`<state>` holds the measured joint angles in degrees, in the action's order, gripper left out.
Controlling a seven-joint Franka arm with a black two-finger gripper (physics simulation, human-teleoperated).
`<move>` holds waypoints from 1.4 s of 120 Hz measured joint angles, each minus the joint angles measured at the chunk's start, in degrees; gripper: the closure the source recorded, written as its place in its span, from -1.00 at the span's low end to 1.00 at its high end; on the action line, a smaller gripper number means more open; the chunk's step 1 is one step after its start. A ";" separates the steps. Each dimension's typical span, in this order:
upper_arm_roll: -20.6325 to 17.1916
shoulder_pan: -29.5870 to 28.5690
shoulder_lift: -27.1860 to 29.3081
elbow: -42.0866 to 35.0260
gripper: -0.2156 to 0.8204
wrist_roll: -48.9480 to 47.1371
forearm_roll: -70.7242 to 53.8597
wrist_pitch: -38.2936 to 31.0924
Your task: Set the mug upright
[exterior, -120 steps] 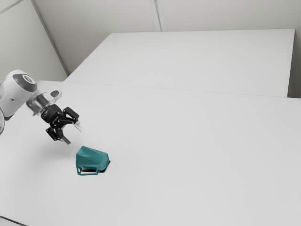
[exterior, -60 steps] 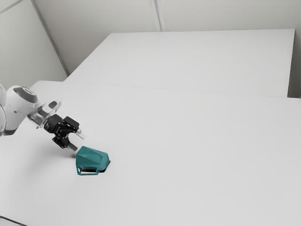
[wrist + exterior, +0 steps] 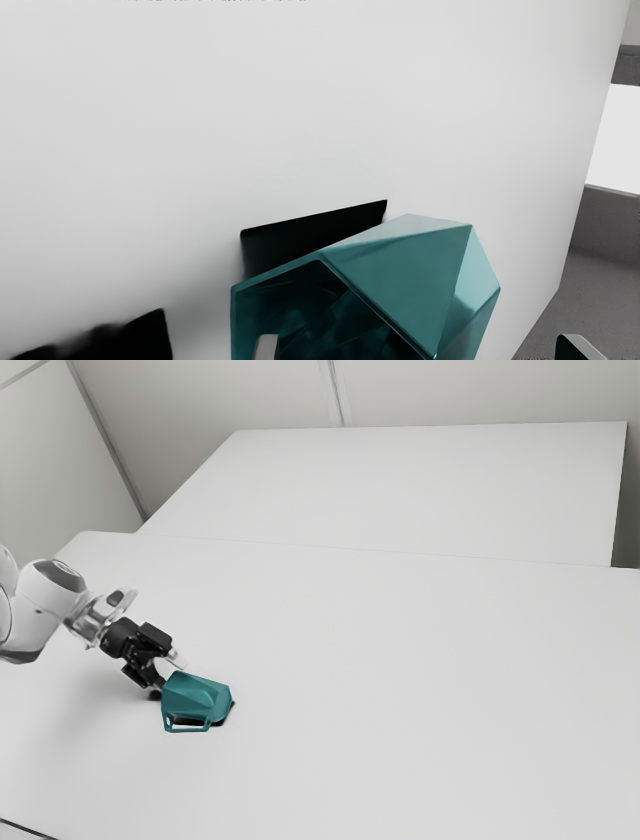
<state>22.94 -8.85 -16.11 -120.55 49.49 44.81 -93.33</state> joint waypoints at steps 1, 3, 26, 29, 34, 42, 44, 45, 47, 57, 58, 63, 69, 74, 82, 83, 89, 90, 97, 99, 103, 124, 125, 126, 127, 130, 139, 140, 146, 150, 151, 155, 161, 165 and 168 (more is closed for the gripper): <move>-0.01 0.03 0.02 -0.02 -0.58 0.08 0.05 0.00; -0.03 0.08 0.06 -0.05 -0.58 0.25 0.13 0.00; -0.63 0.58 0.17 -0.13 -0.58 1.83 1.23 -0.05; -0.80 0.68 0.16 -0.25 -0.58 2.00 1.39 -0.06; -1.10 0.79 0.16 -0.65 -0.58 2.27 1.72 -0.08; -1.50 0.89 0.17 -1.32 -0.58 2.66 2.21 -0.13; -1.57 0.91 0.17 -1.43 -0.58 2.76 2.31 -0.14; -1.62 0.94 0.17 -1.49 -0.58 2.80 2.35 -0.15; -1.71 1.01 0.17 -1.57 -0.58 2.89 2.44 -0.16; -1.98 1.34 0.16 -1.98 -0.58 3.30 3.04 -0.20; -2.00 1.38 0.16 -2.02 -0.57 3.34 3.09 -0.21; -2.06 1.49 0.16 -2.15 -0.52 3.52 3.31 -0.26; -2.09 1.54 0.17 -2.24 -0.41 3.72 3.50 -0.32; -2.10 1.55 0.17 -2.35 -0.29 3.88 3.61 -0.36; -2.11 1.56 0.14 -2.63 -0.04 4.12 3.91 -0.44; -2.11 1.56 0.13 -2.65 -0.01 4.15 3.96 -0.44; -2.11 1.56 0.12 -2.73 0.19 4.31 4.17 -0.48; -2.11 1.56 0.12 -2.74 0.22 4.34 4.19 -0.49; -2.11 1.56 0.10 -2.77 0.40 4.51 4.33 -0.54; -2.11 1.56 0.10 -2.77 0.44 4.56 4.34 -0.57; -2.12 1.56 0.10 -2.77 0.50 4.65 4.36 -0.63; -2.38 2.21 0.69 -2.07 0.68 5.02 4.34 -0.92; -2.45 2.26 0.75 -1.93 0.69 5.03 4.34 -0.92; -2.52 2.31 0.81 -1.80 0.70 5.04 4.35 -0.91; -2.58 2.37 0.86 -1.67 0.72 5.05 4.36 -0.91; -2.70 2.49 0.98 -1.29 0.76 5.07 4.37 -0.90; -3.09 2.60 1.47 -0.64 0.83 5.13 4.39 -0.87; -3.13 2.61 1.52 -0.57 0.83 5.13 4.40 -0.87; -3.39 2.61 1.75 -0.11 0.85 5.16 4.40 -0.84; -3.53 2.63 1.95 0.12 0.86 5.17 4.40 -0.83; -3.56 2.63 2.01 0.16 0.87 5.17 4.40 -0.82; -3.64 2.65 2.28 0.26 0.88 5.18 4.38 -0.82; -3.71 2.74 2.78 0.33 0.89 5.19 4.34 -0.81; -3.71 2.95 3.22 0.36 0.89 5.19 4.33 -0.81; -3.72 3.15 3.51 0.38 0.90 5.19 4.31 -0.80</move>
<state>19.23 -5.70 -12.61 -120.17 54.67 49.13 -94.13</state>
